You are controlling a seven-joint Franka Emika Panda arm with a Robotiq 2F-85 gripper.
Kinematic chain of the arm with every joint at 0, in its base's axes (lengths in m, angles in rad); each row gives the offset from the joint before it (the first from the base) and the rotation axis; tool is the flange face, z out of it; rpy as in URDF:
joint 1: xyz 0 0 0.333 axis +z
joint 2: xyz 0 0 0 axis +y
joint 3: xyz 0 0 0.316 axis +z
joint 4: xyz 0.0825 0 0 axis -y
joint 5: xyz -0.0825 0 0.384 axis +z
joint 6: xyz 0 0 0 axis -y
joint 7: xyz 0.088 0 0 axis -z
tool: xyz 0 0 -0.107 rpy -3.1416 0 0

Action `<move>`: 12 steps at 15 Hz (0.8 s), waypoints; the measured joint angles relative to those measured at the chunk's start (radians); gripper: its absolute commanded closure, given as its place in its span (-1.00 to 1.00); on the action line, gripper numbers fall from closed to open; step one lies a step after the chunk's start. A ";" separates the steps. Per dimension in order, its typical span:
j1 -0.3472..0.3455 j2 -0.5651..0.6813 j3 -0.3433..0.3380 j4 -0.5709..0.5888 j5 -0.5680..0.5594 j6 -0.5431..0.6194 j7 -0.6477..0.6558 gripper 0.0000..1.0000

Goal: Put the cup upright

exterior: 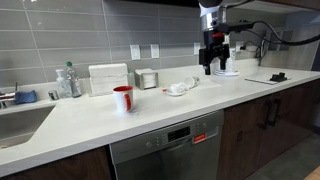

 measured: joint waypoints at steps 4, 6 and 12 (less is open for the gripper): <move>-0.003 0.004 0.007 0.009 -0.058 0.012 0.038 -1.00; -0.012 0.027 0.032 0.048 -0.172 0.022 0.114 -1.00; -0.014 0.232 0.099 0.239 -0.551 0.022 0.310 -1.00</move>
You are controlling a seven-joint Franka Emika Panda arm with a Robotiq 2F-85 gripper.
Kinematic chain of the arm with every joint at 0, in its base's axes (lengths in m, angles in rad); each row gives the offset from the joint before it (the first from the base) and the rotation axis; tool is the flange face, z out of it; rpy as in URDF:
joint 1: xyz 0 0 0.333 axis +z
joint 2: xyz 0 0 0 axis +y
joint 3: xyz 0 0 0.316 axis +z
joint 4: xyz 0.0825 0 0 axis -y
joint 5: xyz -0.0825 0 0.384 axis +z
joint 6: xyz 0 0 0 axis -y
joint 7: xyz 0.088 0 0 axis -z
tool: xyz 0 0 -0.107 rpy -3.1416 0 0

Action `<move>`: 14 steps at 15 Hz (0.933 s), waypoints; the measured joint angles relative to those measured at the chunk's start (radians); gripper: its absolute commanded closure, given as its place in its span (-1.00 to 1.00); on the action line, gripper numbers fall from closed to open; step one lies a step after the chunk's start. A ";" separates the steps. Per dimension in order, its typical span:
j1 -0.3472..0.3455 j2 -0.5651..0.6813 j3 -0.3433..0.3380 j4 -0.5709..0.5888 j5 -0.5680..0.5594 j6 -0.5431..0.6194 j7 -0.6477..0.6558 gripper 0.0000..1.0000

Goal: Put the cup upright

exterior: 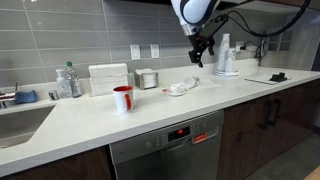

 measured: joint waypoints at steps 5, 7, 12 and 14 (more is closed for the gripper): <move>0.016 0.215 -0.018 0.160 -0.220 0.010 0.120 -1.00; 0.025 0.287 -0.035 0.216 -0.255 0.021 0.149 -1.00; 0.041 0.427 -0.082 0.329 -0.318 0.071 0.198 -1.00; 0.044 0.471 -0.103 0.364 -0.345 0.104 0.220 -1.00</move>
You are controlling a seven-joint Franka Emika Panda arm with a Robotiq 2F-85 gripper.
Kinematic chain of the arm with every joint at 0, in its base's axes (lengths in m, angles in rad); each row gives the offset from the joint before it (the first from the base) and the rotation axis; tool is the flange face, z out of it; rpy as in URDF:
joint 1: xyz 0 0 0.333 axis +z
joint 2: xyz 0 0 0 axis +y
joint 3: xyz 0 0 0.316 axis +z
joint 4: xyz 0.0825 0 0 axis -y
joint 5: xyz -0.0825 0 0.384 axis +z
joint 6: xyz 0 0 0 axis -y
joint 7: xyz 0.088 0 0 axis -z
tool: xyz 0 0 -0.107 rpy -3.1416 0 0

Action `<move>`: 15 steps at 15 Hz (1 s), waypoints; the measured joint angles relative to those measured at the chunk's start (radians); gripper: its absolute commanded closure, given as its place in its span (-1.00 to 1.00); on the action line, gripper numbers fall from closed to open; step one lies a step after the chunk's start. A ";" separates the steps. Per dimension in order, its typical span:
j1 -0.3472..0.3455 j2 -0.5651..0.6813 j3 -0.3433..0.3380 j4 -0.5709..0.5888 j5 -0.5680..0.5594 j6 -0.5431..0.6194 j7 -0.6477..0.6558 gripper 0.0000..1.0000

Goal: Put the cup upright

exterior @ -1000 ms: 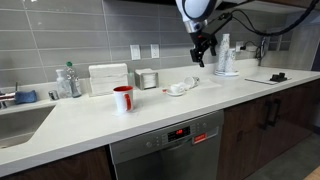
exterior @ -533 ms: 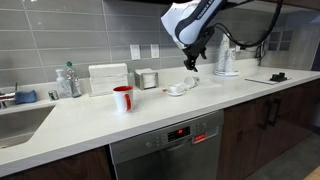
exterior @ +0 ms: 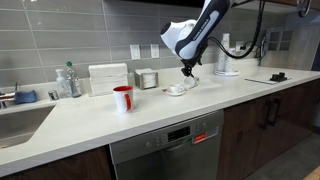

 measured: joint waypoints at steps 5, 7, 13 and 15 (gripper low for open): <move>0.002 0.038 -0.012 0.035 -0.004 0.016 0.007 -1.00; 0.003 0.038 -0.012 0.038 -0.004 0.016 0.007 -1.00; 0.001 0.094 -0.021 0.099 -0.002 0.086 -0.073 -1.00; 0.005 0.144 -0.033 0.154 -0.006 0.087 -0.087 -1.00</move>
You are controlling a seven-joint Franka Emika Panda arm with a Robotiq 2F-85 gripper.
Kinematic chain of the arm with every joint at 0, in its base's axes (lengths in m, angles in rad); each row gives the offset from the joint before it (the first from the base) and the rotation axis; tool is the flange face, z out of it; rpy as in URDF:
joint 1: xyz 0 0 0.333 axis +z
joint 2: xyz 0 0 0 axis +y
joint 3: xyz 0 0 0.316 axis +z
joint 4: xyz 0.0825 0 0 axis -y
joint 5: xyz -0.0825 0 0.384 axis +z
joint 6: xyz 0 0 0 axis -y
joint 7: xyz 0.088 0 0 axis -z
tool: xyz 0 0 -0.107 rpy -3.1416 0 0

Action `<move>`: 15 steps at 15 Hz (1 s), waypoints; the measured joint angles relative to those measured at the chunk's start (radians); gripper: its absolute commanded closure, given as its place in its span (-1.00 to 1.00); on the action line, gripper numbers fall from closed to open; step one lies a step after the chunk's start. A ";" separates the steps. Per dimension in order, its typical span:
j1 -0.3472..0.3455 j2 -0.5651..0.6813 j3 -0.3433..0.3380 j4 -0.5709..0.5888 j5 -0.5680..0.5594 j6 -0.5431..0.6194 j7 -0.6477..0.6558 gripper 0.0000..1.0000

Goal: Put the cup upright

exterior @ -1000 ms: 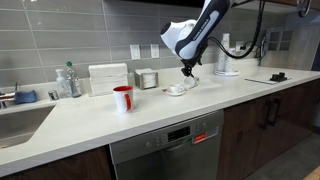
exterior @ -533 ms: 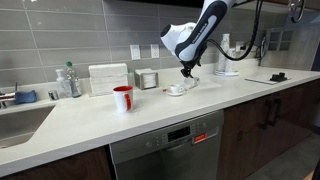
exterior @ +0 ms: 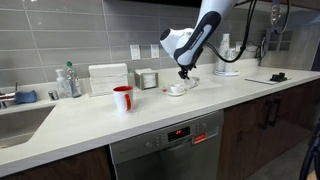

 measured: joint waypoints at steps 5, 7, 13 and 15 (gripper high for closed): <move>0.011 0.123 -0.033 0.133 -0.004 0.000 -0.019 -0.43; 0.017 0.164 -0.049 0.180 -0.005 0.000 -0.019 -0.22; 0.042 0.239 -0.093 0.283 -0.009 -0.004 -0.019 0.43; 0.050 0.243 -0.103 0.298 -0.010 -0.018 -0.019 0.88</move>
